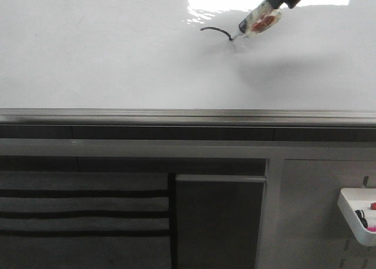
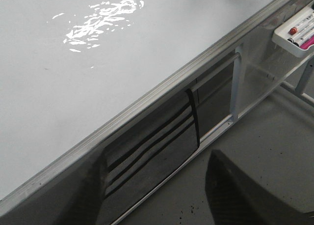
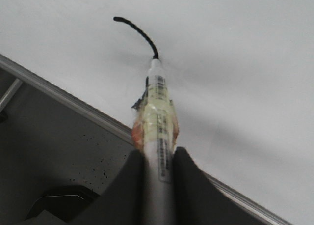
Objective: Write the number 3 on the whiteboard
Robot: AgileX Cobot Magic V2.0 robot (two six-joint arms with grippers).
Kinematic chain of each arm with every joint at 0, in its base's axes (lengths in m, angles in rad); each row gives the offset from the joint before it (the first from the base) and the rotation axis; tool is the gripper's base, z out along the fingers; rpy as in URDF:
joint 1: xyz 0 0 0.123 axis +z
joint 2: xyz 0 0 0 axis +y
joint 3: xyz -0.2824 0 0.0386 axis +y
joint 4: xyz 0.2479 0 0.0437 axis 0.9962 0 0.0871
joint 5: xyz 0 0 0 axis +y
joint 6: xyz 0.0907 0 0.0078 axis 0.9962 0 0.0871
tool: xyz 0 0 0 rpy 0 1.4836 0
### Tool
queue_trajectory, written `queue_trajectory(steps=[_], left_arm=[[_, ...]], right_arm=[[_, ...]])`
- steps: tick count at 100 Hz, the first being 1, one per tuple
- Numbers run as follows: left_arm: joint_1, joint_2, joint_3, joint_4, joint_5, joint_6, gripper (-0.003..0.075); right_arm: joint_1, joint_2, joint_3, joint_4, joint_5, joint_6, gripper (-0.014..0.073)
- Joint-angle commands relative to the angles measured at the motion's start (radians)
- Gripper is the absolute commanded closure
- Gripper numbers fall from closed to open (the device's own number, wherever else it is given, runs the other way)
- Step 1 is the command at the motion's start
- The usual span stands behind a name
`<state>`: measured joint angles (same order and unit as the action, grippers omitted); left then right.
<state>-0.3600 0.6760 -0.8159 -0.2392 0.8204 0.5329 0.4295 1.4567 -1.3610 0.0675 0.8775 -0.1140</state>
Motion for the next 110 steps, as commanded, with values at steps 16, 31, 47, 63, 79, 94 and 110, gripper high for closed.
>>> queue_trajectory(steps=[16, 31, 47, 63, 79, 94, 110], left_arm=[[0.002, 0.0, -0.025, -0.022, -0.071, -0.014, 0.031], [0.002, 0.0, -0.025, -0.022, -0.071, -0.014, 0.031], [0.002, 0.0, -0.025, -0.022, -0.071, -0.014, 0.031], [0.002, 0.0, -0.025, -0.022, -0.071, -0.014, 0.031], [0.002, 0.0, -0.025, -0.022, -0.071, -0.014, 0.031], [0.002, 0.0, -0.025, -0.022, -0.071, -0.014, 0.031], [0.002, 0.0, -0.025, -0.022, -0.071, -0.014, 0.031]], right_arm=[[0.037, 0.066, -0.024, -0.019, -0.171, 0.006, 0.061], [0.016, 0.045, -0.044, -0.146, -0.079, 0.135, 0.061], [0.024, 0.001, -0.001, -0.178, 0.041, 0.152, 0.061], [0.079, 0.017, 0.073, -0.139, -0.091, 0.152, 0.061], [0.138, 0.084, 0.033, -0.131, -0.206, 0.152, 0.061], [0.17, 0.07, -0.021, -0.106, -0.16, 0.114, 0.061], [0.29, -0.127, 0.073, -0.104, -0.168, -0.028, 0.061]])
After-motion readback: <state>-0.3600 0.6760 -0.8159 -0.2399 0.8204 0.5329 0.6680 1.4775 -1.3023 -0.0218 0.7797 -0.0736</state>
